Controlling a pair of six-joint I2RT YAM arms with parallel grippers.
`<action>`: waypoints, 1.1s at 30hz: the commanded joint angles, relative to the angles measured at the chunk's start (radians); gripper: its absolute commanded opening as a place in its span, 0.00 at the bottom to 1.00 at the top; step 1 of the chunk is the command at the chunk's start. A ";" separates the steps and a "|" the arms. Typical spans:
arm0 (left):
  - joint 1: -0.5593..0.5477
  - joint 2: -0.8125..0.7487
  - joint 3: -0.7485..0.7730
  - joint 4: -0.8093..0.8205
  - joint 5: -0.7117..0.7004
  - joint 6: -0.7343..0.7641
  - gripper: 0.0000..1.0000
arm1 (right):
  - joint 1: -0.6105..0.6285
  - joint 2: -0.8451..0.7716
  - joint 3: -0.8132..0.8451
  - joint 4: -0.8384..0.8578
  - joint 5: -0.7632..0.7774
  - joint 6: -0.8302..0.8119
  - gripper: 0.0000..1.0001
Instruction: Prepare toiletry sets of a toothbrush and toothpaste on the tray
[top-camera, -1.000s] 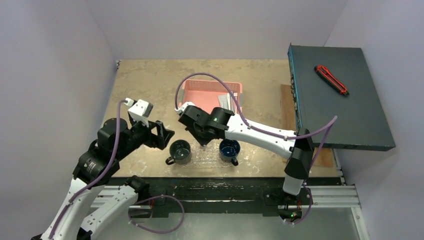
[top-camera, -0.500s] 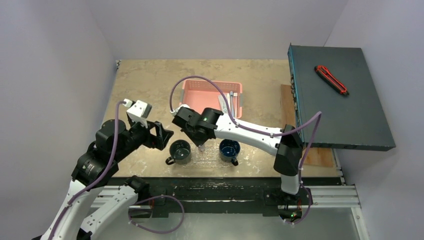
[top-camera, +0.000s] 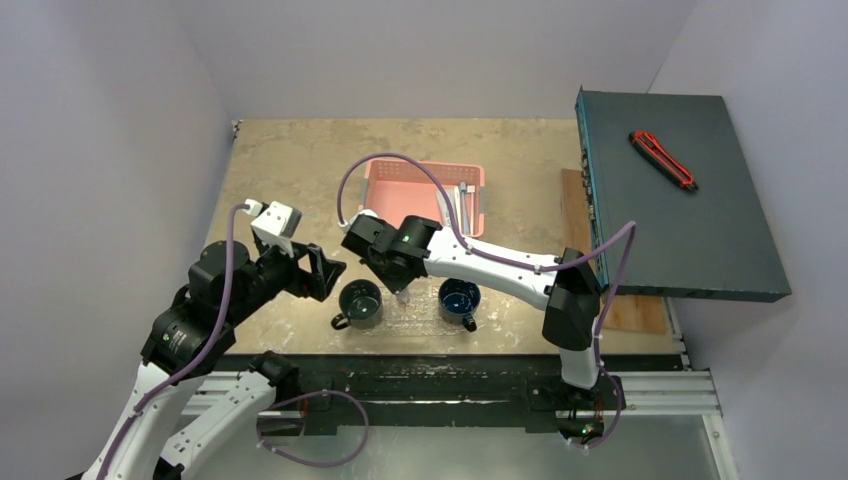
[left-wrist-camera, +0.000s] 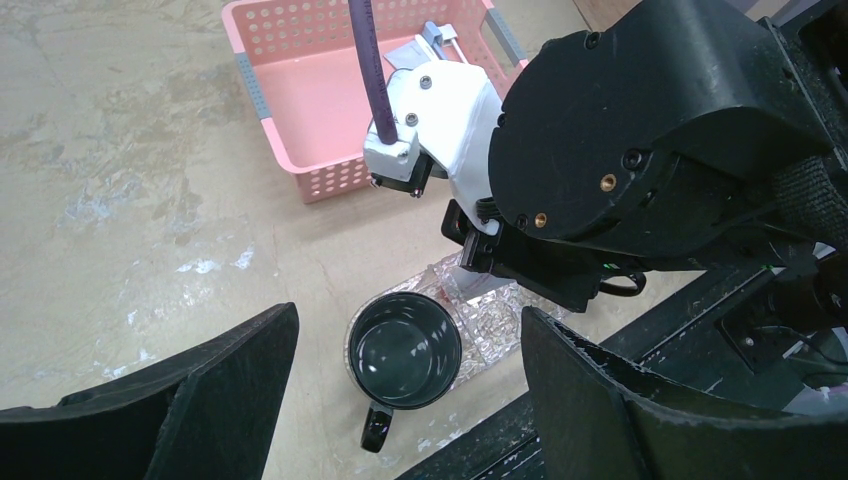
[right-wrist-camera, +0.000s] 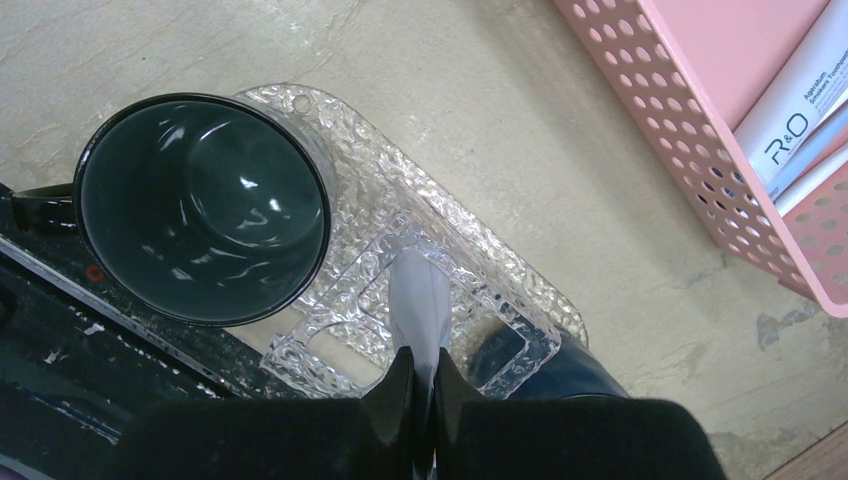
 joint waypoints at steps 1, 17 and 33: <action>0.004 -0.005 -0.007 0.019 -0.009 0.020 0.81 | 0.006 -0.002 0.043 0.008 0.012 0.019 0.00; 0.004 0.002 -0.008 0.018 -0.009 0.023 0.81 | 0.006 -0.007 0.053 0.002 0.006 0.022 0.00; 0.004 0.005 -0.009 0.019 -0.009 0.024 0.81 | 0.006 0.003 0.019 0.023 -0.025 0.025 0.05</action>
